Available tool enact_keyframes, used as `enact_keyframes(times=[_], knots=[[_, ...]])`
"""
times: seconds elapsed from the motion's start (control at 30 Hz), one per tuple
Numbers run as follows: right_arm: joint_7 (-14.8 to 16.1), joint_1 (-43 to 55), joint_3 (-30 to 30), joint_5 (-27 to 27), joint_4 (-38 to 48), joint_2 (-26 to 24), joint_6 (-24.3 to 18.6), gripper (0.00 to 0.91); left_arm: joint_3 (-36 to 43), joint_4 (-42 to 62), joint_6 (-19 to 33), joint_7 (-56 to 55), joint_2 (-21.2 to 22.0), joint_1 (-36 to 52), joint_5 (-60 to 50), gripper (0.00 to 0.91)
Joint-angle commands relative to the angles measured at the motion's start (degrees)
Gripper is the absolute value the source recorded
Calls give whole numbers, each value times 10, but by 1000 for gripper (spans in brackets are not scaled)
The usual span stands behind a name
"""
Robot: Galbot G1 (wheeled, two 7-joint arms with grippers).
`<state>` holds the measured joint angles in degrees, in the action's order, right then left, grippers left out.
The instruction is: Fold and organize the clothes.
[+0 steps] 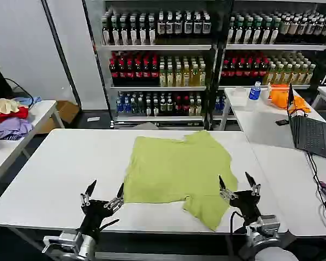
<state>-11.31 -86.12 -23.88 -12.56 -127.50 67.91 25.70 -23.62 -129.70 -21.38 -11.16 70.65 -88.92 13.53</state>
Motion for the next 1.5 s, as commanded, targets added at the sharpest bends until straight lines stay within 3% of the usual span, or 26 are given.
enact_keyframes(times=[0.03,0.27,0.8,0.83,0.87,0.93,1.03,1.1,1.13,1.2,1.5], knots=[[0,4,26,10,4,-4,36,907,17,44,-66,-10,-19,33,34,907],[-8,-4,43,9,10,6,66,907,51,108,-117,-30,-29,93,48,907],[-13,-28,67,38,45,44,73,907,109,204,-117,-36,-23,180,55,907],[-13,-28,67,38,47,45,73,907,111,208,-117,-36,-24,186,57,877],[-13,-28,66,39,49,45,73,907,113,214,-117,-37,-24,189,59,514],[-13,-28,65,38,51,46,74,897,113,221,-117,-38,-24,196,61,151],[-13,-29,63,36,55,50,74,665,112,221,-117,-41,-28,194,73,151],[-14,-31,64,35,58,52,74,403,113,223,-117,-45,-30,192,71,141],[-15,-31,65,34,59,53,73,131,113,224,-117,-47,-30,192,69,141],[-19,-34,66,28,58,56,70,0,110,221,-117,-49,-29,191,70,141],[-24,-46,70,18,54,61,58,0,94,207,-117,-37,-32,165,82,131]])
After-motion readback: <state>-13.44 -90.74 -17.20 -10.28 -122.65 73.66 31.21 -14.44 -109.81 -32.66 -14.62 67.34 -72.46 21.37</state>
